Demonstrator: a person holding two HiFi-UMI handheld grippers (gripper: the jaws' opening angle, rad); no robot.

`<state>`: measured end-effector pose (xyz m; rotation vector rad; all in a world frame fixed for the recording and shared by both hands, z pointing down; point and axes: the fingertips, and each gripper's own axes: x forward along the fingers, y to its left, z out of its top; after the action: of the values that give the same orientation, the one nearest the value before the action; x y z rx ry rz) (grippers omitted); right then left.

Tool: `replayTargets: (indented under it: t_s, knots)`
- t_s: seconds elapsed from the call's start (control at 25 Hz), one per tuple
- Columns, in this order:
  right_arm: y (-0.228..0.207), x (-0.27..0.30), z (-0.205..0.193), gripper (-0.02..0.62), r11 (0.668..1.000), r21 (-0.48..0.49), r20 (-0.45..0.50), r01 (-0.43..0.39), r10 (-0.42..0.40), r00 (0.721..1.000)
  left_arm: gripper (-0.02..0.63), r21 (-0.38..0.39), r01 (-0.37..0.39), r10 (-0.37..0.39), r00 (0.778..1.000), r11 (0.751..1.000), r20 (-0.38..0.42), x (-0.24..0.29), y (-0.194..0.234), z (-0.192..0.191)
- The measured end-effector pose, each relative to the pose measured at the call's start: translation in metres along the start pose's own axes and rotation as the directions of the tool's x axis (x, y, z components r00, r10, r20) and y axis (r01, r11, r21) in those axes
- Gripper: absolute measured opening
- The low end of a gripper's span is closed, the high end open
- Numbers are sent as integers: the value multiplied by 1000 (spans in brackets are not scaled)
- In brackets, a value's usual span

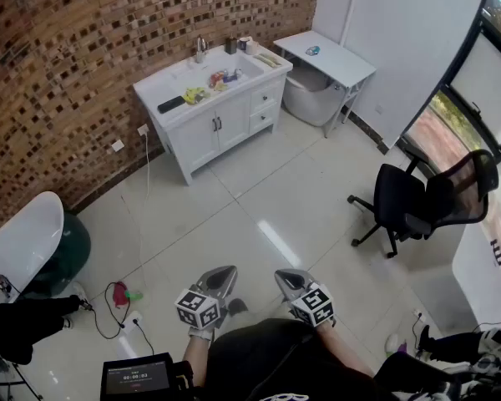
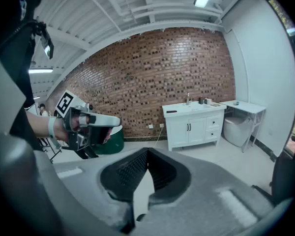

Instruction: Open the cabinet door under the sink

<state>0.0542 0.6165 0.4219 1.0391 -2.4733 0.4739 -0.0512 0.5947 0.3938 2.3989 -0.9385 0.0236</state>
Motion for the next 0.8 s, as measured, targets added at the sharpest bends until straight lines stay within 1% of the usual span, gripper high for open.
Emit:
replayTargets:
  t_s: [0.12,0.24,0.36,0.44,0.6,0.72,0.8]
  knots:
    - [39,18,-3,-14,995,-56,-29,-81,79,996,11,-6,-39,39,999,999,6,-23,22,4]
    - [48,30,-2,-14,989,-95,-53,-111,106,993,11,-17,-58,58,998,998,12,-30,33,3]
    - [39,43,6,-14,986,-101,-58,-133,128,990,11,-51,-77,79,997,996,27,-24,44,5]
    - [32,55,4,-14,983,-94,-63,-161,155,986,11,-75,-102,105,994,992,35,-19,53,4]
    - [17,80,-5,-14,974,-90,-72,-206,200,977,11,-87,-145,148,989,986,26,-5,69,-3]
    - [0,99,16,-12,967,-126,-51,-223,218,975,11,-84,-168,171,985,982,25,5,83,7]
    - [-25,103,36,-14,967,-144,-27,-211,209,977,11,-75,-169,171,985,983,21,24,87,19]
